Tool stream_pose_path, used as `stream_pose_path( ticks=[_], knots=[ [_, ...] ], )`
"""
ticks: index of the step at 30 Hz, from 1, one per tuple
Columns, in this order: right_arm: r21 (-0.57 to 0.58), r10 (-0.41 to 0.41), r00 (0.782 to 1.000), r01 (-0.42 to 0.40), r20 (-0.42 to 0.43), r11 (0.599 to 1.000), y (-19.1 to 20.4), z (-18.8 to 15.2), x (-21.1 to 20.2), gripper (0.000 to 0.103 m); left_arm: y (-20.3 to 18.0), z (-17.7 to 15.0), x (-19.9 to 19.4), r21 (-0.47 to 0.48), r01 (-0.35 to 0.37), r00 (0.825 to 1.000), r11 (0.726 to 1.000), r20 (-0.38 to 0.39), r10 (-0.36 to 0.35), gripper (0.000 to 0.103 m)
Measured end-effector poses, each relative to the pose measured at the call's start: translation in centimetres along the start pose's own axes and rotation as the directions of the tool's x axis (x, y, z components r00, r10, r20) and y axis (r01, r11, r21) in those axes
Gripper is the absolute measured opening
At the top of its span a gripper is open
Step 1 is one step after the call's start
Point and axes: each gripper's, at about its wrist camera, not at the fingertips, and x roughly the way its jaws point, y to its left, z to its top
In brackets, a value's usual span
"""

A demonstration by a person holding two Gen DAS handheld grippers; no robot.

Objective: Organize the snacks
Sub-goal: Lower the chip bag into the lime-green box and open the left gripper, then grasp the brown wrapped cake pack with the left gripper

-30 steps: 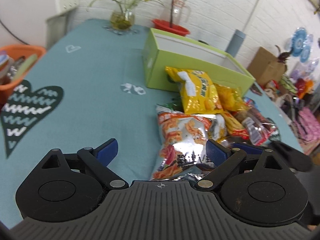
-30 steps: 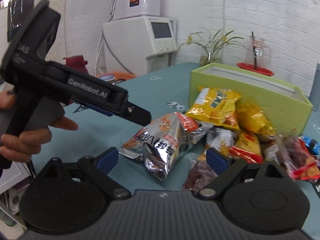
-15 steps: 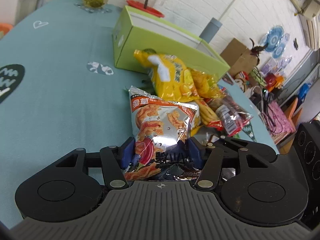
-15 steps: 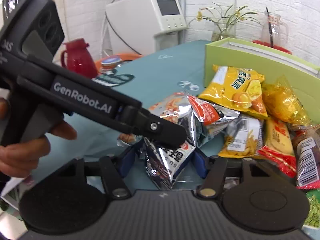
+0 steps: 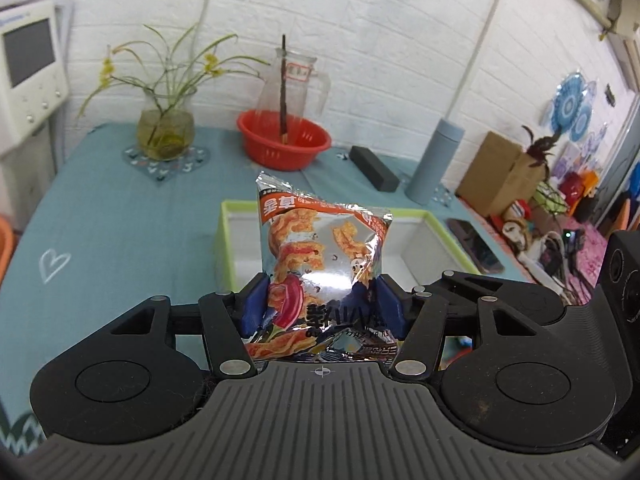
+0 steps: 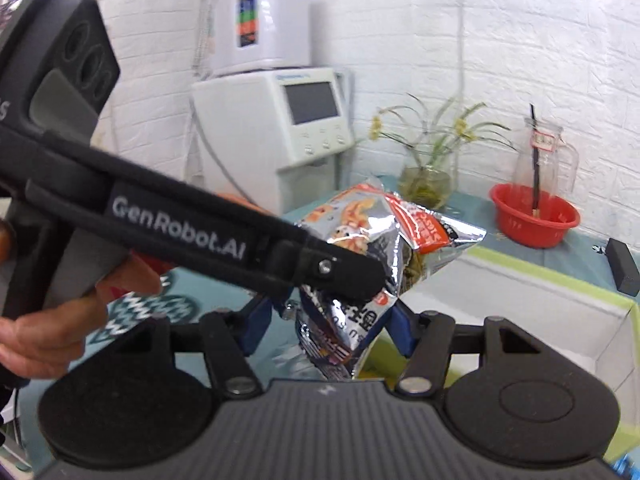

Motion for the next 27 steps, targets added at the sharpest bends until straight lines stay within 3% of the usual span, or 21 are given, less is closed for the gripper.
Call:
stream_pose_path(
  ticks=[4, 8, 10, 12, 13, 17, 23, 27],
  knots=[
    [0.04, -0.012, 0.998, 0.015, -0.068, 0.999, -4.1, 0.3, 3.2, 0.067, 1.1, 1.9, 6.1, -0.022, -0.001, 0.998, 1.0, -0.067, -0.001, 0.042],
    [0.067, -0.007, 0.995, 0.013, -0.096, 0.998, -6.2, -0.2, 4.9, 0.077, 2.9, 2.0, 9.2, -0.047, -0.074, 0.993, 0.996, -0.099, 0.069, 0.042],
    [0.049, -0.041, 0.997, 0.044, -0.067, 0.998, -6.4, -0.5, 3.6, 0.079, 3.2, 1.8, 7.8, -0.063, -0.055, 0.996, 0.997, -0.067, 0.051, 0.047],
    [0.041, -0.056, 0.998, 0.056, -0.004, 0.998, -6.4, -1.2, 0.7, 0.09, 2.9, 1.3, 5.1, -0.066, -0.029, 1.0, 0.997, 0.003, 0.03, 0.074],
    [0.046, -0.062, 0.998, 0.061, 0.027, 0.997, -6.2, -1.9, -1.0, 0.096, 2.4, 0.8, 3.2, -0.053, -0.038, 0.998, 0.998, 0.052, 0.041, 0.078],
    [0.086, -0.075, 0.993, 0.067, 0.093, 0.994, -4.3, -5.8, -8.2, 0.097, 0.4, -2.9, -1.8, -0.005, -0.049, 0.992, 0.999, 0.114, 0.05, 0.079],
    [0.113, -0.125, 0.987, 0.113, 0.105, 0.987, 1.4, -13.0, -17.3, 0.102, -2.6, -11.5, -5.4, -0.036, 0.003, 0.999, 0.999, 0.042, -0.001, 0.079],
    [0.138, -0.111, 0.993, 0.103, 0.048, 0.985, 4.3, -16.6, -19.2, 0.102, -4.0, -17.1, -6.4, -0.129, 0.017, 1.0, 0.992, -0.024, -0.02, 0.076]
  ],
)
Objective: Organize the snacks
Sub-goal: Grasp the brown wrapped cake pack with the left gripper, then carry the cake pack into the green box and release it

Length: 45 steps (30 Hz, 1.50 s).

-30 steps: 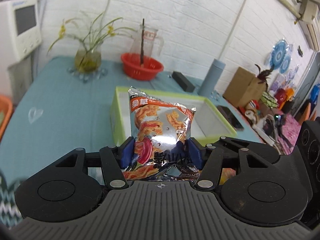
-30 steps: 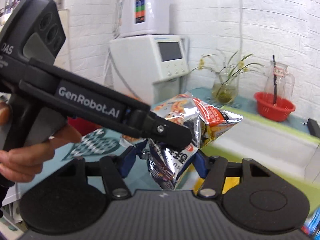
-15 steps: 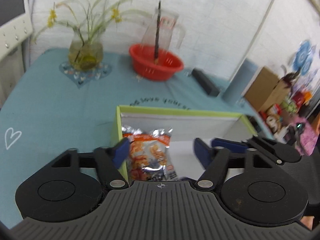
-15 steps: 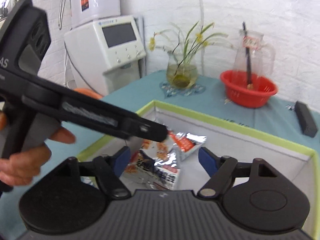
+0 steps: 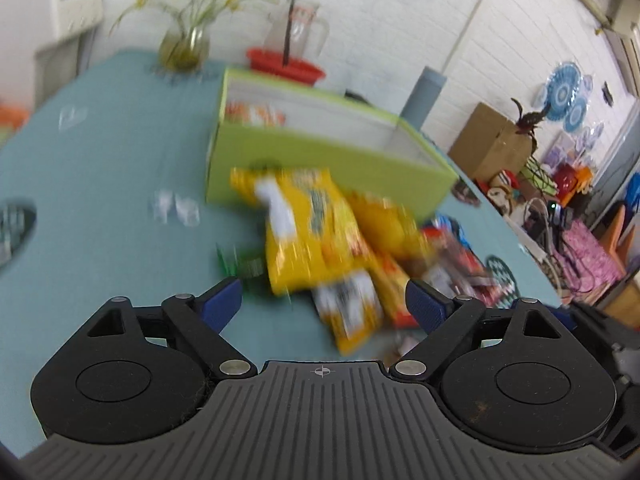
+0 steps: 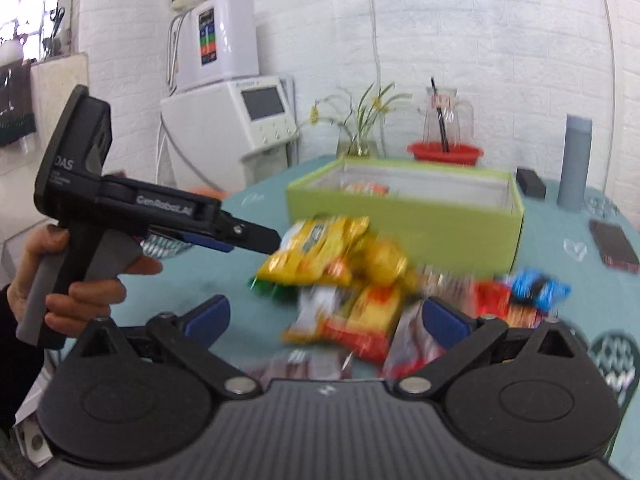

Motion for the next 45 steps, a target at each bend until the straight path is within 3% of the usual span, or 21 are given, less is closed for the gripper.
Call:
stream_pose_path(
  ticks=[5, 9, 11, 14, 19, 23, 25, 26, 29, 36, 45],
  knots=[
    [0.021, 0.009, 0.999, -0.008, -0.042, 1.0, 0.6, -2.3, 1.0, 0.102, -0.1, -4.4, -0.9, -0.121, 0.063, 0.995, 0.991, -0.066, -0.072, 0.076],
    [0.02, 0.012, 0.997, -0.011, -0.08, 1.0, 1.1, -2.9, 2.9, 0.102, -0.1, -5.0, -1.8, -0.12, 0.011, 0.997, 0.993, -0.07, -0.019, 0.075],
    [0.03, 0.01, 0.997, -0.008, -0.081, 1.0, 1.9, -3.3, 3.0, 0.102, 0.1, -5.1, -2.4, -0.121, 0.016, 0.998, 0.993, -0.056, -0.023, 0.076],
    [0.022, 0.069, 0.995, -0.067, -0.068, 0.997, 3.4, -3.7, 2.2, 0.102, 0.0, -5.4, -2.3, -0.108, 0.017, 0.998, 0.994, -0.065, -0.024, 0.076],
    [0.012, -0.001, 0.996, 0.002, -0.087, 1.0, 3.7, -4.0, 2.6, 0.102, -0.3, -6.0, -1.0, -0.111, 0.047, 0.992, 0.993, -0.113, -0.059, 0.076],
    [0.051, 0.034, 0.991, -0.028, -0.131, 0.998, 3.1, -4.7, 4.1, 0.102, -1.1, -6.1, -0.5, -0.07, 0.041, 0.993, 0.997, -0.112, -0.049, 0.075],
    [0.02, 0.039, 0.992, -0.037, -0.122, 0.999, 3.6, -4.8, 4.4, 0.102, -1.7, -6.4, -0.4, -0.028, 0.039, 0.992, 0.999, -0.117, -0.042, 0.059],
    [0.002, 0.044, 0.991, -0.044, -0.124, 0.999, 3.9, -4.8, 4.6, 0.1, -1.9, -6.5, -0.2, -0.014, 0.052, 0.99, 0.999, -0.131, -0.053, 0.034],
    [-0.032, 0.023, 0.991, -0.027, -0.133, 0.999, 4.6, -4.5, 4.7, 0.092, -2.2, -6.4, -0.3, -0.003, 0.045, 0.99, 0.999, -0.13, -0.045, 0.032],
    [-0.061, 0.02, 0.998, -0.024, -0.059, 0.998, 4.3, -1.2, 3.8, 0.091, -2.4, -3.0, -1.8, -0.039, 0.094, 0.993, 0.995, -0.071, -0.097, 0.032],
    [-0.156, 0.002, 0.998, 0.007, 0.057, 0.988, 0.4, 8.3, 8.4, 0.091, -3.5, 8.8, 1.4, 0.045, 0.098, 0.995, 0.994, 0.022, -0.099, 0.033]
  ],
)
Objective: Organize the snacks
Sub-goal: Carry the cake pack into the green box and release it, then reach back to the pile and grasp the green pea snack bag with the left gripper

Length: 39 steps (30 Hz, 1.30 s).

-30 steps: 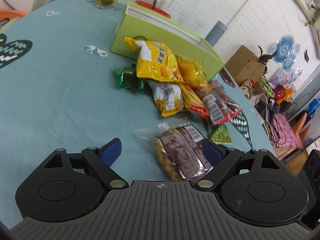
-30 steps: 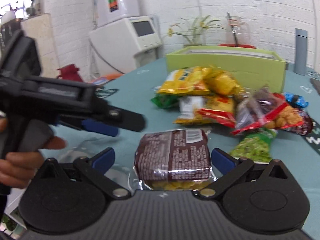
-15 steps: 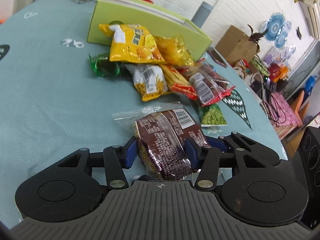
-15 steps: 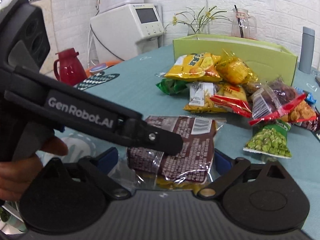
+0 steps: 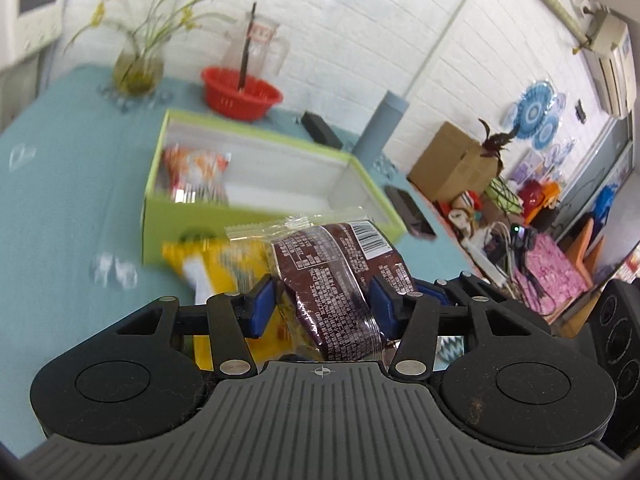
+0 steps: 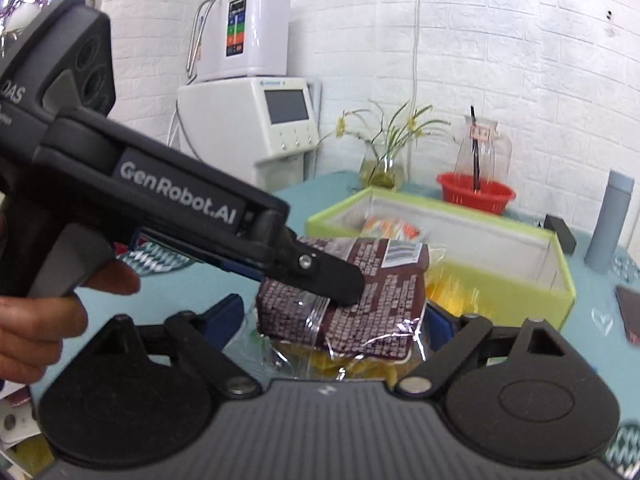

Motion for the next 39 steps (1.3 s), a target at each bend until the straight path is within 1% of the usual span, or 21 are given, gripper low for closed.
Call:
stream_pose_path(
  ticks=[2, 4, 7, 10, 12, 14, 15, 16, 17, 18, 19, 21, 24, 26, 28, 31, 33, 36, 39],
  knots=[
    [-0.015, -0.008, 1.0, 0.008, 0.013, 1.0, -1.5, 1.8, 1.3, 0.091, 0.1, 2.4, 1.3, 0.015, 0.0, 1.0, 1.0, 0.011, 0.0, 0.034],
    [-0.021, -0.01, 1.0, 0.011, 0.017, 1.0, -3.2, 3.5, 3.0, 0.091, 0.0, 4.9, 3.0, 0.063, -0.021, 0.999, 0.998, 0.027, 0.02, 0.034],
    [-0.013, -0.008, 1.0, 0.007, -0.019, 1.0, -5.8, 5.3, 6.2, 0.092, 0.2, 7.7, 6.3, 0.098, -0.063, 0.998, 0.993, 0.019, 0.061, 0.034],
    [-0.002, -0.01, 0.998, 0.009, -0.067, 1.0, -7.9, 5.9, 9.6, 0.092, 1.5, 9.4, 10.1, 0.096, -0.085, 0.996, 0.992, -0.022, 0.088, 0.035],
    [0.019, -0.004, 0.995, 0.006, -0.1, 1.0, -9.1, 5.5, 11.6, 0.092, 2.7, 9.9, 12.3, 0.076, -0.085, 0.994, 0.993, -0.059, 0.089, 0.035],
    [0.048, 0.009, 0.992, -0.003, -0.123, 0.999, -10.2, 5.0, 13.0, 0.092, 3.8, 10.2, 14.0, 0.065, -0.089, 0.993, 0.994, -0.078, 0.094, 0.037],
    [0.063, 0.013, 0.992, -0.005, -0.129, 0.998, -10.7, 4.7, 13.4, 0.093, 4.2, 10.3, 14.5, 0.064, -0.108, 0.991, 0.992, -0.071, 0.113, 0.045],
    [0.072, 0.005, 0.991, 0.005, -0.136, 0.997, -11.0, 4.5, 13.5, 0.093, 4.5, 10.3, 14.6, 0.064, -0.132, 0.989, 0.989, -0.065, 0.136, 0.052],
    [0.071, -0.007, 0.991, 0.016, -0.13, 0.997, -11.2, 4.5, 13.2, 0.093, 4.7, 10.2, 14.3, 0.061, -0.145, 0.988, 0.988, -0.053, 0.148, 0.061],
    [0.065, -0.017, 0.993, 0.025, -0.116, 0.998, -11.3, 4.5, 12.4, 0.093, 4.8, 10.2, 13.7, 0.058, -0.141, 0.989, 0.988, -0.034, 0.144, 0.065],
    [0.058, -0.03, 0.995, 0.036, -0.097, 0.998, -11.3, 4.4, 11.3, 0.093, 4.8, 10.0, 12.6, 0.058, -0.128, 0.992, 0.99, -0.008, 0.129, 0.066],
    [0.052, -0.06, 0.997, 0.063, -0.053, 0.997, -11.4, 4.4, 8.7, 0.093, 4.5, 9.4, 10.6, 0.064, -0.114, 0.993, 0.991, 0.03, 0.113, 0.071],
    [0.072, -0.092, 0.996, 0.091, 0.011, 0.993, -10.8, 3.5, 4.1, 0.094, 3.4, 7.4, 6.9, 0.08, -0.115, 0.99, 0.99, 0.088, 0.108, 0.075],
    [0.102, -0.095, 0.995, 0.091, 0.036, 0.991, -10.0, 2.1, 1.1, 0.094, 3.0, 5.5, 5.1, 0.078, -0.121, 0.988, 0.99, 0.101, 0.113, 0.076],
    [0.13, -0.095, 0.995, 0.089, 0.042, 0.988, -8.8, 0.3, -1.6, 0.094, 2.6, 3.1, 3.4, 0.067, -0.128, 0.987, 0.989, 0.106, 0.121, 0.076],
    [0.179, -0.103, 0.994, 0.098, 0.022, 0.979, -7.0, -2.9, -5.0, 0.094, 2.2, -0.7, 1.6, 0.028, -0.146, 0.985, 0.989, 0.092, 0.143, 0.076],
    [0.221, -0.108, 0.994, 0.107, -0.006, 0.969, -5.8, -4.9, -6.6, 0.094, 1.8, -2.8, 0.5, 0.003, -0.132, 0.988, 0.991, 0.086, 0.131, 0.076],
    [0.291, -0.088, 0.994, 0.105, -0.07, 0.951, -4.5, -8.2, -7.9, 0.094, 0.1, -6.2, -0.4, -0.01, -0.064, 0.997, 0.998, 0.043, 0.065, 0.076],
    [0.345, -0.08, 0.99, 0.116, -0.115, 0.931, -4.1, -10.7, -8.4, 0.094, -2.1, -8.7, 0.4, 0.012, 0.014, 0.999, 1.0, -0.032, -0.014, 0.075]
  ],
)
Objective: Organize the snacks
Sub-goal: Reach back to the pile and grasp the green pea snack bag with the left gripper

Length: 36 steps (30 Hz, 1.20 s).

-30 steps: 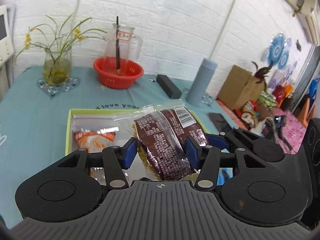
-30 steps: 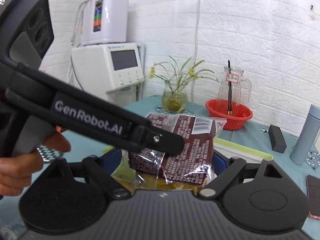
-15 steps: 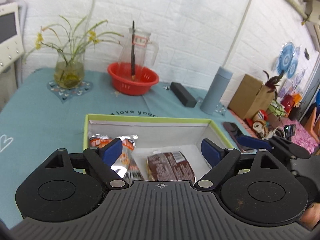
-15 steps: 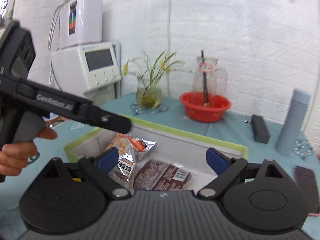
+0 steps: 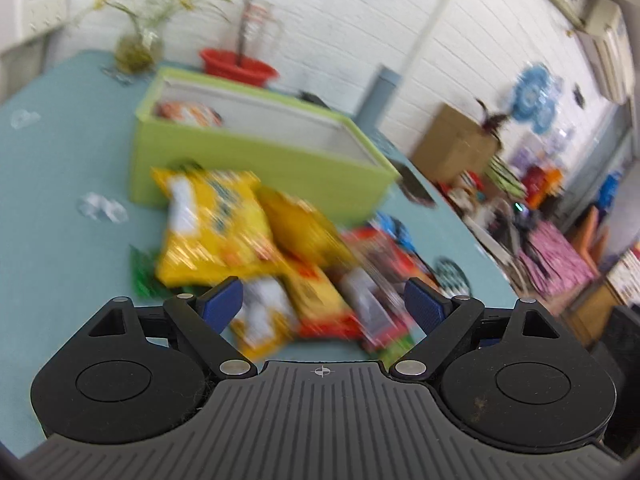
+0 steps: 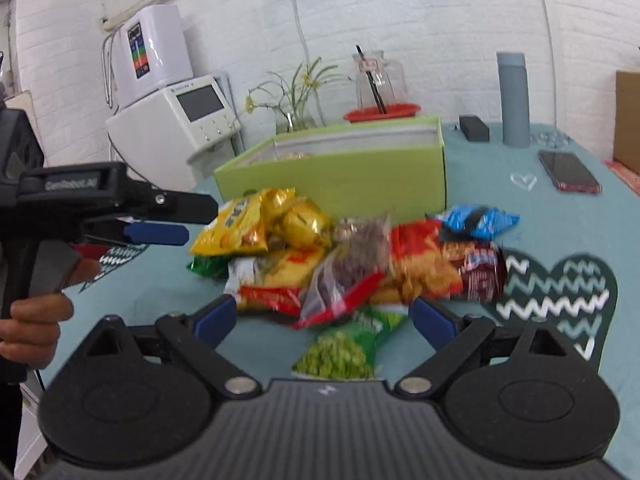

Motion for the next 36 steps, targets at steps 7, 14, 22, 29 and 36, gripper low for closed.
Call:
stream_pose_path(
  ticks=[7, 14, 22, 29, 36],
  knots=[
    [-0.034, 0.011, 0.998, -0.013, -0.054, 0.999, 0.0, -1.7, 1.5, 0.094, -3.6, -2.2, 4.8, 0.06, 0.075, 0.98, 0.995, -0.189, -0.063, 0.063],
    [-0.223, 0.048, 0.993, -0.072, -0.111, 0.972, 2.8, -2.0, 2.3, 0.094, -4.0, -2.5, 7.5, 0.03, 0.116, 0.951, 0.993, -0.293, -0.102, 0.027],
    [-0.158, 0.128, 0.984, -0.147, -0.127, 0.976, 4.0, -4.5, -1.3, 0.094, -5.2, -6.1, 3.8, 0.05, 0.167, 0.932, 0.985, -0.333, -0.141, 0.025],
    [-0.142, 0.009, 0.997, -0.021, -0.081, 0.99, 4.0, -5.2, -2.7, 0.094, -4.8, -5.8, 2.2, 0.068, 0.088, 0.96, 0.994, -0.272, -0.066, 0.042],
    [-0.159, -0.042, 0.998, 0.034, -0.048, 0.987, 4.4, -6.1, -2.3, 0.07, -5.0, -6.7, 3.2, 0.077, 0.112, 0.954, 0.991, -0.287, -0.086, 0.015]
  ],
)
